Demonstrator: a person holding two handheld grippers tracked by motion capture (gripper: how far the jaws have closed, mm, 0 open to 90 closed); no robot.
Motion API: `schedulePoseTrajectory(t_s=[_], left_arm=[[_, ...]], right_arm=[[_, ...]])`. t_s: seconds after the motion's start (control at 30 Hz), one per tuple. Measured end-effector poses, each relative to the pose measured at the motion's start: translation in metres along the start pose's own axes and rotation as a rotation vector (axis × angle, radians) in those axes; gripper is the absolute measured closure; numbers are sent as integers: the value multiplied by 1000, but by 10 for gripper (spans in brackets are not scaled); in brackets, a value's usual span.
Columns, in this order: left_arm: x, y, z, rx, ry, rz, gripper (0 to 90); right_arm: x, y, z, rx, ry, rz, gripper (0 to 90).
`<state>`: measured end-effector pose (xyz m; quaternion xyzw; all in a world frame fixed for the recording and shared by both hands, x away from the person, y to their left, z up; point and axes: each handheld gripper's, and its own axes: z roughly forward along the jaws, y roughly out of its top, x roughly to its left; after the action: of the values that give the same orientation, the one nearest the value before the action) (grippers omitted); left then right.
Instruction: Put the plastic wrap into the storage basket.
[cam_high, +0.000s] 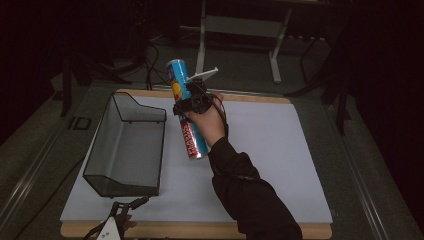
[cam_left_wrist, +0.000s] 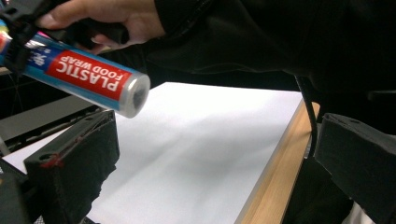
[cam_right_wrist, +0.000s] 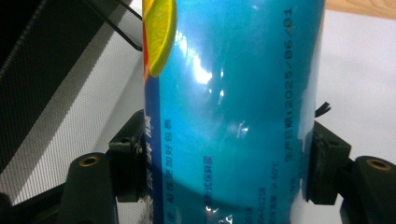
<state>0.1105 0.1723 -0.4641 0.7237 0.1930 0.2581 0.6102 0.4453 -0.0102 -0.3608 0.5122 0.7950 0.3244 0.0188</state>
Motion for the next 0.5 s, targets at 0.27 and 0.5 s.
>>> schedulePoseTrajectory(t_s=[0.27, 0.5], left_arm=[[0, 0, -2, -9, -15, -18, 6], [1, 0, -3, -18, -19, -24, 6]], right_arm=[[26, 4, 11, -27, 4, -25, 315], [43, 7, 22, -63, 14, -18, 315]])
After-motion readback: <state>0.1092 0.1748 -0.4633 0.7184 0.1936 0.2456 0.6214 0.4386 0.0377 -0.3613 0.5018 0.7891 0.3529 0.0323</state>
